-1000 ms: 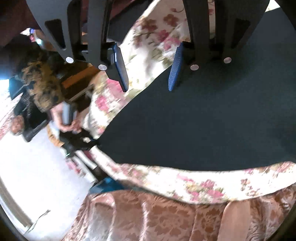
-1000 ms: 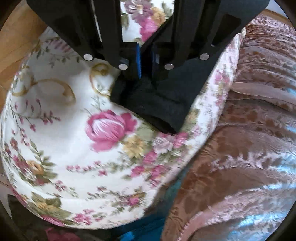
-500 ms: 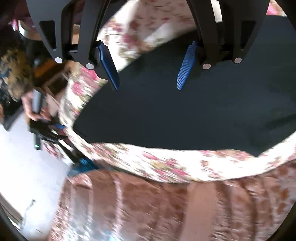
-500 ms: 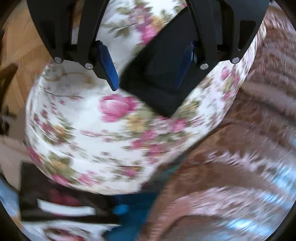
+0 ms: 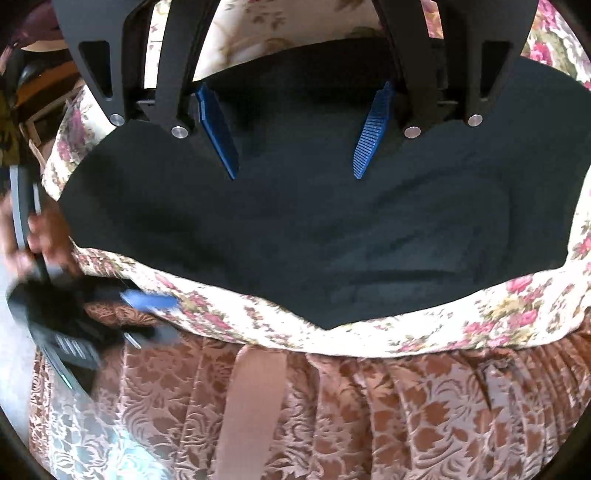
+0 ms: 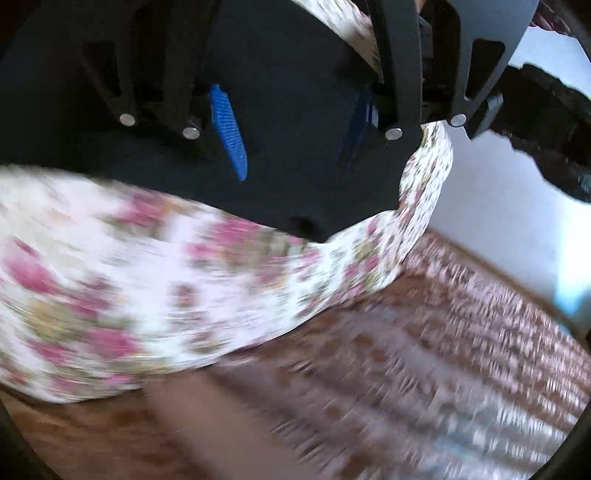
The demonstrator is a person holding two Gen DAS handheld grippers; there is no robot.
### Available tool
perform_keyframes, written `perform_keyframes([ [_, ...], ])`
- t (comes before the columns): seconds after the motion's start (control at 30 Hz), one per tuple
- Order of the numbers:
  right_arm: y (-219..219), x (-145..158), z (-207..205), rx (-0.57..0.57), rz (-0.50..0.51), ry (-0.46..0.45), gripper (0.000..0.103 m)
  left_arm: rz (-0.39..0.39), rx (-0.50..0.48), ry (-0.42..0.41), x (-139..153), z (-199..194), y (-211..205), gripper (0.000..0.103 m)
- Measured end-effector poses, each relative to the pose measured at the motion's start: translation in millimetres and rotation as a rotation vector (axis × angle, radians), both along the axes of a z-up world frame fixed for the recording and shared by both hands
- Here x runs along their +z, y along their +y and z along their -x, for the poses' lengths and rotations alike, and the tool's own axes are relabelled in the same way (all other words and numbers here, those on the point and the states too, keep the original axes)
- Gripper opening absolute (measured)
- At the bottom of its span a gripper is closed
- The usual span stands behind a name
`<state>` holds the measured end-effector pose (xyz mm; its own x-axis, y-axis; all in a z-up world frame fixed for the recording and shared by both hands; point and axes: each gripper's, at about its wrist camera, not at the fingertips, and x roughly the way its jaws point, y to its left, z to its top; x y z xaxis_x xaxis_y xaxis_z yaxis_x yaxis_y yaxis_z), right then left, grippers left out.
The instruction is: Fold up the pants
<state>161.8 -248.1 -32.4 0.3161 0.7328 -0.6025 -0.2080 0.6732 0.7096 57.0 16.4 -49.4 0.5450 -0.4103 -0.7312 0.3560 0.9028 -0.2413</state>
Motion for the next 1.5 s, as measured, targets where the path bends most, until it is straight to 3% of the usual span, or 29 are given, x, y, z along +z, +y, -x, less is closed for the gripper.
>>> perform_keyframes([
  [0.1,45,-7,-45,0.075,0.020,0.028,0.053,0.022,0.006,0.031,-11,-4,5,0.064],
  [0.27,81,-26,-87,0.157,0.077,0.100,0.053,0.046,-0.007,0.031,-17,-5,7,0.064],
  [0.3,85,-32,-92,0.180,0.083,0.110,0.050,0.047,-0.010,0.031,-18,-5,7,0.064],
  [0.33,89,-34,-94,0.210,0.085,0.113,0.039,0.051,-0.012,0.032,-19,-6,7,0.064],
  [0.37,91,-35,-92,0.232,0.092,0.110,0.035,0.054,-0.014,0.033,-19,-6,7,0.064],
  [0.5,98,-27,-85,0.317,0.077,0.050,0.029,0.066,-0.021,0.036,-19,-10,9,0.064],
  [0.6,106,-23,-88,0.300,0.119,-0.008,0.005,0.060,-0.023,0.037,-20,-10,8,0.064],
  [0.7,105,-19,-92,0.266,0.159,-0.083,0.004,0.049,-0.021,0.040,-20,-10,6,0.064],
  [0.8,108,-57,-106,0.226,0.267,-0.003,0.004,0.009,-0.024,0.052,-25,-12,-1,0.065],
  [0.93,113,-74,-108,0.173,0.272,0.014,0.005,-0.010,-0.023,0.070,-25,-15,-4,0.069],
  [1.07,102,-62,-99,0.136,0.236,0.005,0.014,0.060,0.010,0.078,-6,-30,11,0.069],
  [1.13,91,-41,-87,0.088,0.247,-0.049,0.041,0.055,0.048,0.054,5,-42,20,0.069],
  [1.33,71,4,-40,0.048,0.288,-0.152,0.041,-0.008,0.160,0.026,18,-88,39,0.069],
  [1.43,71,1,-19,0.065,0.323,-0.143,0.036,-0.094,0.218,0.033,7,-106,46,0.069],
  [1.5,70,-13,-9,0.056,0.372,-0.115,0.036,-0.139,0.272,0.095,-10,-118,54,0.069],
])
